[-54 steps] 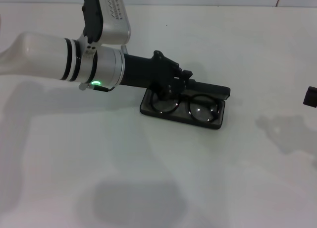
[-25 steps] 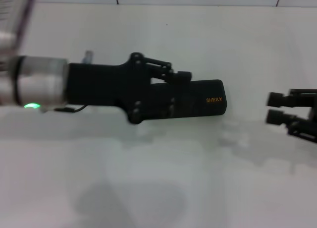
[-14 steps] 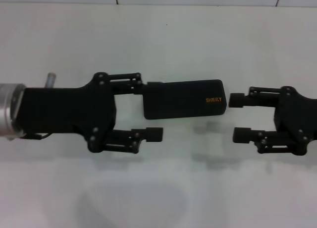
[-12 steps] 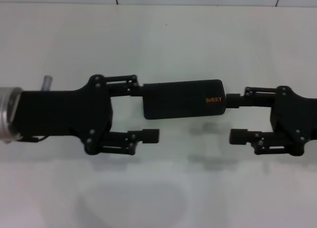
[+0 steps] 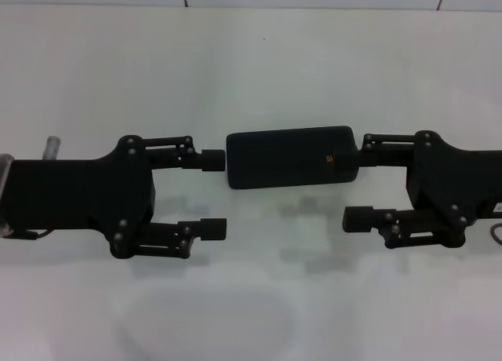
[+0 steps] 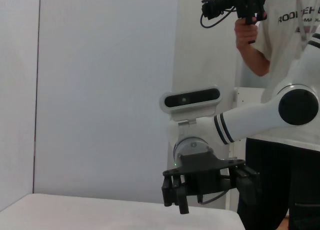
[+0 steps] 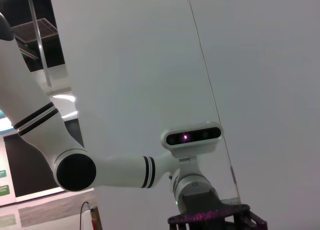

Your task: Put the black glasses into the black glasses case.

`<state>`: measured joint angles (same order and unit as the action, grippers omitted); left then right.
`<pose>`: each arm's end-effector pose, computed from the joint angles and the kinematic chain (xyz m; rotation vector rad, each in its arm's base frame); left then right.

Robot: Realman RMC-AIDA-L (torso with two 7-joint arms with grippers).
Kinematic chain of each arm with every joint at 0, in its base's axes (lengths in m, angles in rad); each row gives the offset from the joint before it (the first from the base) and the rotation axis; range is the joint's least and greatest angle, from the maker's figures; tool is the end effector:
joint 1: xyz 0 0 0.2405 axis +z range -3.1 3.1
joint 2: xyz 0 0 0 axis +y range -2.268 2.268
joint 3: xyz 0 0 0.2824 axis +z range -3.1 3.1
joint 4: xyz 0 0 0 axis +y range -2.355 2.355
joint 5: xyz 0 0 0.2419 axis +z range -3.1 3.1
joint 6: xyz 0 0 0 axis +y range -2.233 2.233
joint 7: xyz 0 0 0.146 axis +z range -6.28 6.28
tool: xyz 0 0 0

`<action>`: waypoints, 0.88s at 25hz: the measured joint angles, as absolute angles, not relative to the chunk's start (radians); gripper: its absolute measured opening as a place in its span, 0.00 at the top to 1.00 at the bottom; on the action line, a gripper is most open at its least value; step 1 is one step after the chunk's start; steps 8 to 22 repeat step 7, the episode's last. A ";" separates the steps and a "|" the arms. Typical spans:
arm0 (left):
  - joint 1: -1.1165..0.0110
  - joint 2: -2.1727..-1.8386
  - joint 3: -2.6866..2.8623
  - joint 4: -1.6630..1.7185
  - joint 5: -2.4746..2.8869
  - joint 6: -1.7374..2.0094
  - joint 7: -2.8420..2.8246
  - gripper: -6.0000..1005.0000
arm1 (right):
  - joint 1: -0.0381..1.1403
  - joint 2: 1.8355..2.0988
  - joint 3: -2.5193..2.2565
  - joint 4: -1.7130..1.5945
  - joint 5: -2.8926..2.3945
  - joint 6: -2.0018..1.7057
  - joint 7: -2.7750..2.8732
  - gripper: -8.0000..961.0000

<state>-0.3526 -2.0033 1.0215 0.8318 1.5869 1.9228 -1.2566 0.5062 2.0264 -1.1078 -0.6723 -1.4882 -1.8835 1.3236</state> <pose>-0.2688 0.3025 0.0277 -2.9267 -0.1091 -1.0817 0.2251 0.3302 -0.0069 2.7807 -0.1956 -1.1896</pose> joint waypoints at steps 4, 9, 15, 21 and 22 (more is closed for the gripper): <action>-0.352 -2.001 1.022 0.826 1.587 1.923 -1.251 0.27 | 0.507 2.026 -1.114 -0.672 -1.488 -1.880 1.325 0.28; -0.352 -2.000 1.022 0.825 1.587 1.924 -1.250 0.27 | 0.507 2.026 -1.114 -0.672 -1.488 -1.879 1.325 0.28; -0.352 -2.000 1.022 0.825 1.587 1.924 -1.250 0.27 | 0.507 2.026 -1.114 -0.672 -1.488 -1.879 1.325 0.28; -0.352 -2.000 1.022 0.825 1.587 1.924 -1.250 0.27 | 0.507 2.026 -1.114 -0.672 -1.488 -1.879 1.325 0.28; -0.352 -2.000 1.022 0.825 1.587 1.924 -1.250 0.27 | 0.507 2.026 -1.114 -0.672 -1.488 -1.879 1.325 0.28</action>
